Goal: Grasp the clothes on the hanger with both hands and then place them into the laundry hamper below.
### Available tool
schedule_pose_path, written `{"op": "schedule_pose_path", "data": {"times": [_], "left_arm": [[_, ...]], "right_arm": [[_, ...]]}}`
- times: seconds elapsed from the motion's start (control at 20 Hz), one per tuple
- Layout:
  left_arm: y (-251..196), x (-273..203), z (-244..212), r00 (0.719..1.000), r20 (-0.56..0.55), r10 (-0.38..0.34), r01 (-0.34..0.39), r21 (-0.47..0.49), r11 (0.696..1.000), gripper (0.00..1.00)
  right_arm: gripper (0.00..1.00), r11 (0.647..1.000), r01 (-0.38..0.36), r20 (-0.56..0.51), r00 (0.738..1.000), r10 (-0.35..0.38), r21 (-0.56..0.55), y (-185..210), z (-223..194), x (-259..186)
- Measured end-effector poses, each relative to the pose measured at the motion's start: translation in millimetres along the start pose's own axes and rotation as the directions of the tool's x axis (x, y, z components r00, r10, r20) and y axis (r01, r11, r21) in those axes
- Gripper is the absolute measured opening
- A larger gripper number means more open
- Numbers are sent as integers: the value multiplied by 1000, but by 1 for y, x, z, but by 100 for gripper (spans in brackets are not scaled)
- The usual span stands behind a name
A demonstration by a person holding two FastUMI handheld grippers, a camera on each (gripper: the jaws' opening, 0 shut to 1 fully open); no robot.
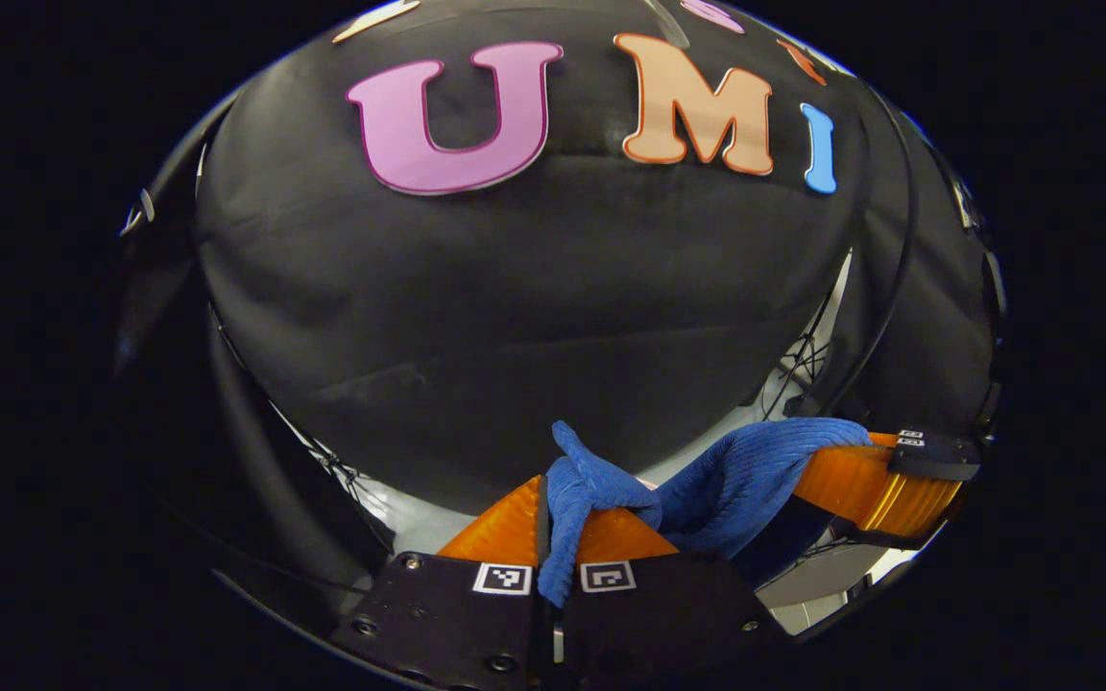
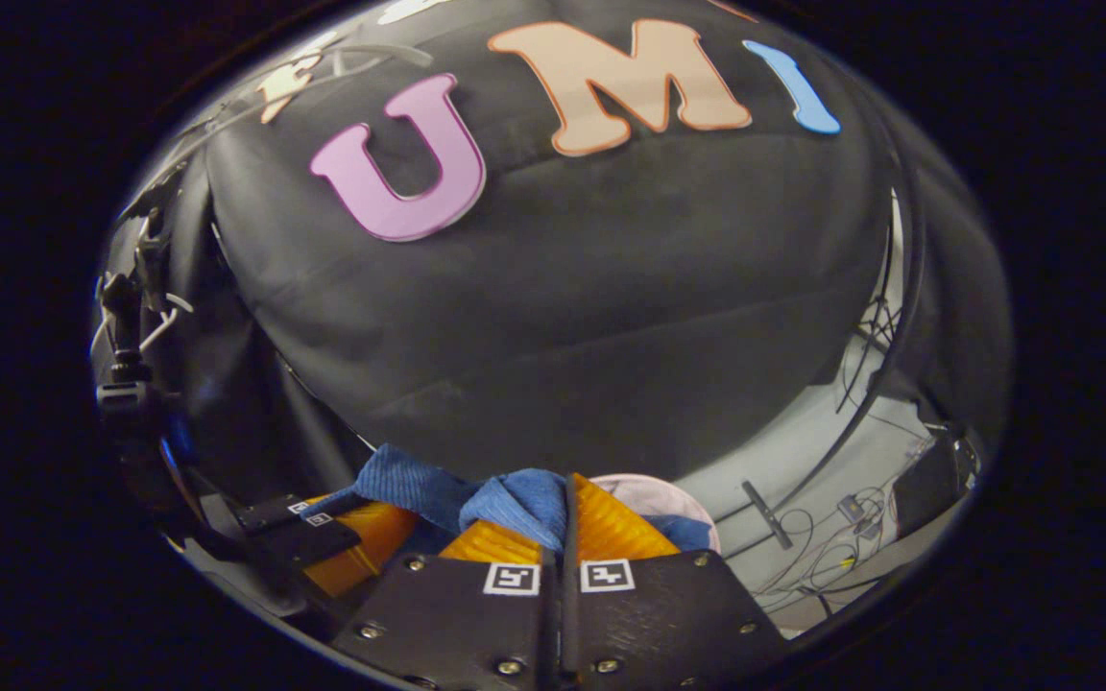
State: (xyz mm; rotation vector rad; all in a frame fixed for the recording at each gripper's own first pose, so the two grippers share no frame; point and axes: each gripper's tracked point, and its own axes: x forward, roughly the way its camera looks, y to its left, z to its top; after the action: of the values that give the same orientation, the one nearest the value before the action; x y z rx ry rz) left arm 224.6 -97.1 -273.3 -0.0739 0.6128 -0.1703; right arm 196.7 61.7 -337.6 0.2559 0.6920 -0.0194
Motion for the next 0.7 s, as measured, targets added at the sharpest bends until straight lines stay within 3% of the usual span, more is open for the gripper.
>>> {"op": "schedule_pose_path", "data": {"times": [0.25, 0.7], "left_arm": [[10, 36, -56, 993, -114, 28, -31, -29, 999, 5], [26, 78, -116, 970, -242, 33, -53, -77, 996, 5]], "right_arm": [[1, 998, 52, -103, 993, -49, 25, -18, -50, 33], [2, 998, 57, -243, 968, -62, -28, -26, -111, 80]]}}
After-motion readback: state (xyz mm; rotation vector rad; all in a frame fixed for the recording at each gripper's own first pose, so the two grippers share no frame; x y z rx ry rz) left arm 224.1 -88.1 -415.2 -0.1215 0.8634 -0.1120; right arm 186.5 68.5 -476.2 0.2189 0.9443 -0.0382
